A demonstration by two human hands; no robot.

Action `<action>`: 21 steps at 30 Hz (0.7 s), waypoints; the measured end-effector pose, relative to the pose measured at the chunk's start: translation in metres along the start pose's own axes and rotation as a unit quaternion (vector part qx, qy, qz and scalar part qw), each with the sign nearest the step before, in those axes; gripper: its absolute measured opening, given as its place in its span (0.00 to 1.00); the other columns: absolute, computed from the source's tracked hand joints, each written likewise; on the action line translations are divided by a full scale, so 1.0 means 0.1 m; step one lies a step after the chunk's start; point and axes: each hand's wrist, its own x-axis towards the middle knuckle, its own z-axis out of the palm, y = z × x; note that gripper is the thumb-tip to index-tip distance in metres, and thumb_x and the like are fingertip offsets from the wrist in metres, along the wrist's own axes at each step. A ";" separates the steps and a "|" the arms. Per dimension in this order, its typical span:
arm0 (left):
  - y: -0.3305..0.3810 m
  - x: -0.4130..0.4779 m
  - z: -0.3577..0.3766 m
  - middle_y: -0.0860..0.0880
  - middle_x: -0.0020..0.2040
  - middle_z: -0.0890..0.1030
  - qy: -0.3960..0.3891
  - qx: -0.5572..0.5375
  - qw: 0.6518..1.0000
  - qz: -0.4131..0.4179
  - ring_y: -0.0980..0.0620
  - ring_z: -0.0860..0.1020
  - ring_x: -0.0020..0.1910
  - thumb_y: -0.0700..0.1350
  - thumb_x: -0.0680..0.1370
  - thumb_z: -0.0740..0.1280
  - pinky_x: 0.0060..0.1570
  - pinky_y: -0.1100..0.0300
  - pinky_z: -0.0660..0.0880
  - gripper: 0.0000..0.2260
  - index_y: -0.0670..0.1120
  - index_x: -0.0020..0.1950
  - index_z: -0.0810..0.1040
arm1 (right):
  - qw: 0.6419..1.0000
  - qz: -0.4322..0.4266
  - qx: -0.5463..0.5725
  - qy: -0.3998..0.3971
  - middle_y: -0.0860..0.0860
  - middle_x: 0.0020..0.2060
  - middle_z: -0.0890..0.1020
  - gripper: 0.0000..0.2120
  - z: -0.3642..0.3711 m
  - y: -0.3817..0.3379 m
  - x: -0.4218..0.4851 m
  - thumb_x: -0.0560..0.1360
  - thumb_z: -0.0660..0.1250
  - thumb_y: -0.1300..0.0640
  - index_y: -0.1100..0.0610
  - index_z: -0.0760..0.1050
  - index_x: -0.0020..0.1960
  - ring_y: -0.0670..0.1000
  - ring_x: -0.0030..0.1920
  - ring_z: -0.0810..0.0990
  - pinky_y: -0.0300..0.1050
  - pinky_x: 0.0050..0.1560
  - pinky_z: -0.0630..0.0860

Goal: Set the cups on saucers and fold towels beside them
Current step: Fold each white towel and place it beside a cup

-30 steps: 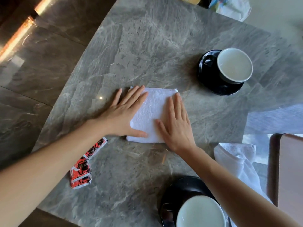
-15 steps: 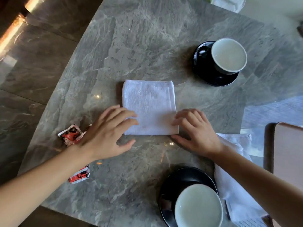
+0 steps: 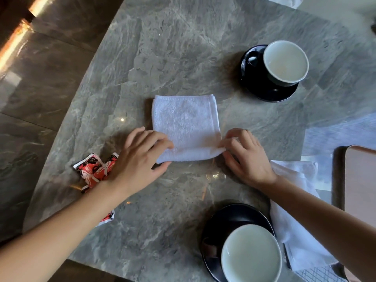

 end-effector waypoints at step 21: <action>0.61 0.23 -0.08 0.47 0.34 0.72 -0.119 -0.524 0.808 -0.241 0.51 0.71 0.35 0.49 0.73 0.62 0.39 0.48 0.73 0.10 0.43 0.40 0.70 | 0.913 0.250 0.246 0.210 0.39 0.33 0.73 0.08 0.07 -0.14 0.49 0.80 0.53 0.52 0.53 0.69 0.51 0.39 0.34 0.72 0.36 0.36 0.67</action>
